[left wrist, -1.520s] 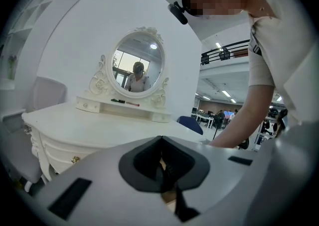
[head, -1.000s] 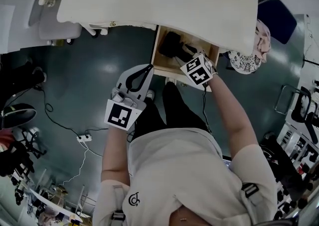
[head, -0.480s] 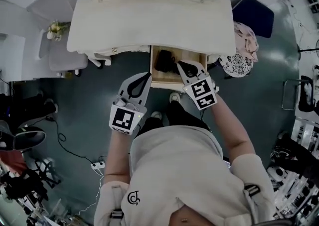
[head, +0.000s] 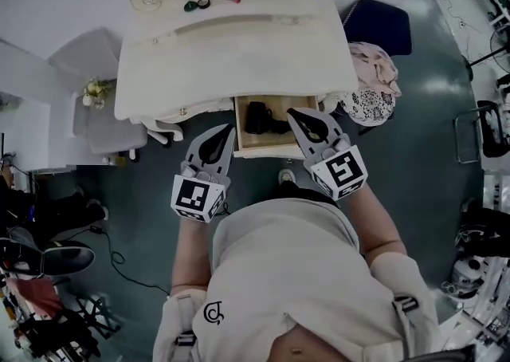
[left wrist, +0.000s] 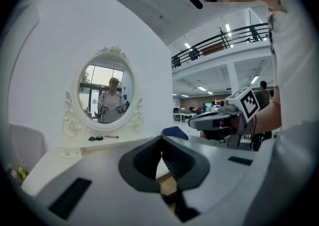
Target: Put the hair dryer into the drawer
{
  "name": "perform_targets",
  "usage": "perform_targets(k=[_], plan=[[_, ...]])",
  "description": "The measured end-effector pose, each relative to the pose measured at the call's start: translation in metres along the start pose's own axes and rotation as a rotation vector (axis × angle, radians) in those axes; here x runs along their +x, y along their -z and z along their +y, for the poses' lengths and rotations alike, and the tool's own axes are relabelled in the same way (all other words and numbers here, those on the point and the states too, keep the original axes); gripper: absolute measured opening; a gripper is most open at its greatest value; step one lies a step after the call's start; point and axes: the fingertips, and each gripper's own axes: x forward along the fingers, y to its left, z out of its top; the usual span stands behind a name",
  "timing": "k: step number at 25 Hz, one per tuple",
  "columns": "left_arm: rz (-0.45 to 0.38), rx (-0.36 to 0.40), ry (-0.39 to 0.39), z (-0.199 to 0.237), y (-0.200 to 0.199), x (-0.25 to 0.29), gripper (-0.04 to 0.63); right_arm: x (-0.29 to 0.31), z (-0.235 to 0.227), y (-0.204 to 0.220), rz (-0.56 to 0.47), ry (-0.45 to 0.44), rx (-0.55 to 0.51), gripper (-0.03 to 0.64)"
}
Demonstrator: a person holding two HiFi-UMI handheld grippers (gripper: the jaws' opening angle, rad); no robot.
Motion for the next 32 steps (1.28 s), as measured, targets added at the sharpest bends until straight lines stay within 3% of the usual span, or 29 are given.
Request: perform_targets(k=[5,11,27,32], plan=[[-0.061,0.026,0.046,-0.002,-0.035,0.002,0.012,-0.022,-0.010,-0.037,-0.090,0.063,-0.004,0.006],[-0.110,0.014,0.042,-0.002,-0.067,0.000,0.012,-0.036,-0.023,-0.045,-0.131,0.118,0.020,0.006],[-0.119,0.038,0.034,0.005,-0.077,0.002,0.014,-0.033,-0.021,-0.059,-0.133,0.122,-0.042,0.005],[-0.102,0.062,0.046,0.000,-0.078,0.001,0.012,-0.032,-0.020,-0.058,-0.129,0.120,-0.014,0.005]])
